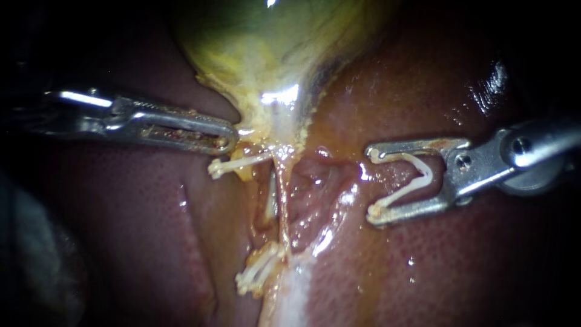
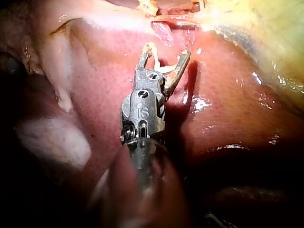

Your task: Clipping first clip right tube

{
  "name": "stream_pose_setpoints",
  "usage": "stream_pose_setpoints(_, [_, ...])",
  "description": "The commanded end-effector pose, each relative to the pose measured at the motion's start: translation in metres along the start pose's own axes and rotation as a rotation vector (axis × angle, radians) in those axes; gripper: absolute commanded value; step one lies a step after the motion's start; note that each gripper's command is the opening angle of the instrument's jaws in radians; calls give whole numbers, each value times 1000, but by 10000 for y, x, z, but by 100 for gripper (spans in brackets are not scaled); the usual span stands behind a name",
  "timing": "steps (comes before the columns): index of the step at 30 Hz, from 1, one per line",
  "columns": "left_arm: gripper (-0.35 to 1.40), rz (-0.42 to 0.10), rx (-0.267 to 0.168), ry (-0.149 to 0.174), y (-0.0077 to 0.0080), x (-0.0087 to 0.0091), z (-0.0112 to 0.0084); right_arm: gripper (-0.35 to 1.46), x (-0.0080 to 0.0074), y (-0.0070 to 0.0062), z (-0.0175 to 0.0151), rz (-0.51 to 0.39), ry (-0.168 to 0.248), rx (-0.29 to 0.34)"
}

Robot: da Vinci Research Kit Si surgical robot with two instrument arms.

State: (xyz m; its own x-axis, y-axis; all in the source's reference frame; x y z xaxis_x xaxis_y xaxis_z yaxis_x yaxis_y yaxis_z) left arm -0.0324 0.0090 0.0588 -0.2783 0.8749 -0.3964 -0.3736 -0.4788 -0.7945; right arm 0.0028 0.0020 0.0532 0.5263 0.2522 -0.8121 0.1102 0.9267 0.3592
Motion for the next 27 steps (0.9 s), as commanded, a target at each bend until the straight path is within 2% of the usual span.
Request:
stream_pose_setpoints(1, [-35, -1, -4, -2, 1, 3, -5, 50, 0, 0, 1, 0, 0, 0])
stream_pose_setpoints(8, [-35, -22, 4, 9, 22, 33, -59, 50, 1, -1, 2, 0, 0, 0])
stream_pose_setpoints(10, [-35, -35, 4, 18, 30, 39, -70, 49, 3, -1, 5, 1, 0, 24])
stream_pose_setpoints(12, [-35, -32, 2, 21, 36, 42, -73, 48, 4, -1, 10, 7, -1, 40])
stream_pose_setpoints(15, [-35, -33, 7, 24, 43, 40, -69, 48, 6, -1, 26, 56, 27, 47])
stream_pose_setpoints(19, [-35, -32, 12, 27, 43, 37, -66, 48, 9, -4, 53, 106, 63, 71])
stream_pose_setpoints(27, [-35, -32, 13, 27, 44, 38, -66, 48, 7, -7, 106, 206, 86, 99])
